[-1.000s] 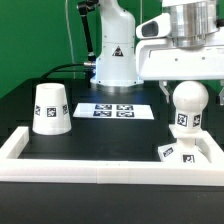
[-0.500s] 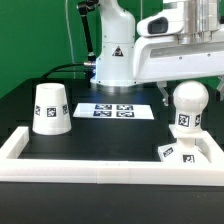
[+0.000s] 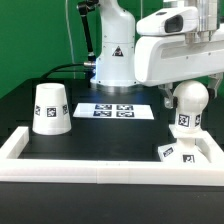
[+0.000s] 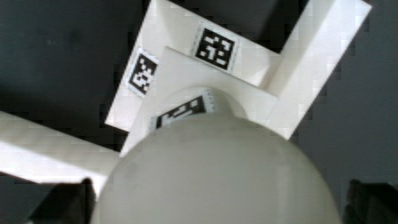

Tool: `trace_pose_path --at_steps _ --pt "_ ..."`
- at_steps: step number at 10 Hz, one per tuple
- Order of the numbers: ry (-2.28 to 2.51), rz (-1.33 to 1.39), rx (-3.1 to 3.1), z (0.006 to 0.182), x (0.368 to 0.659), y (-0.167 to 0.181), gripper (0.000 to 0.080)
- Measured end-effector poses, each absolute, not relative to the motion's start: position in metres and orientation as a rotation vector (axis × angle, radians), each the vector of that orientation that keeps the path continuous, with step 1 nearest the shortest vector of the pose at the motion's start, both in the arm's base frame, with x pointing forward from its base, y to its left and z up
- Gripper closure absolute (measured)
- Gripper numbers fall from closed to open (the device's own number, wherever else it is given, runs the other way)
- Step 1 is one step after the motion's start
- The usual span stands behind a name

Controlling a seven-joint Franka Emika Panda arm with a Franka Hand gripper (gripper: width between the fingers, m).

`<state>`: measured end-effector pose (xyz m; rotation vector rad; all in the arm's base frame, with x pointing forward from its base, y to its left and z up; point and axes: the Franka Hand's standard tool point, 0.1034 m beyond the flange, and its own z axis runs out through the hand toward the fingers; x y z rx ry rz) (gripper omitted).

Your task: Assemble lamp

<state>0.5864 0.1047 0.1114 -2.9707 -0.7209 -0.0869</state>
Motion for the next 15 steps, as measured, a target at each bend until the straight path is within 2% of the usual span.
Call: trace_pose_path --at_steps 7,13,14,15 --pt "-1.648 -0.097 -2.658 0.1129 0.5897 0.1047 0.0101" --pt "-2.029 -0.081 -2.422 0.1115 0.5907 0.1078 0.0101" --pt "-2.025 -0.081 -2.426 0.1115 0.5908 0.1076 0.0228" --pt "-2.024 -0.081 -2.426 0.1115 0.5908 0.1074 0.0223"
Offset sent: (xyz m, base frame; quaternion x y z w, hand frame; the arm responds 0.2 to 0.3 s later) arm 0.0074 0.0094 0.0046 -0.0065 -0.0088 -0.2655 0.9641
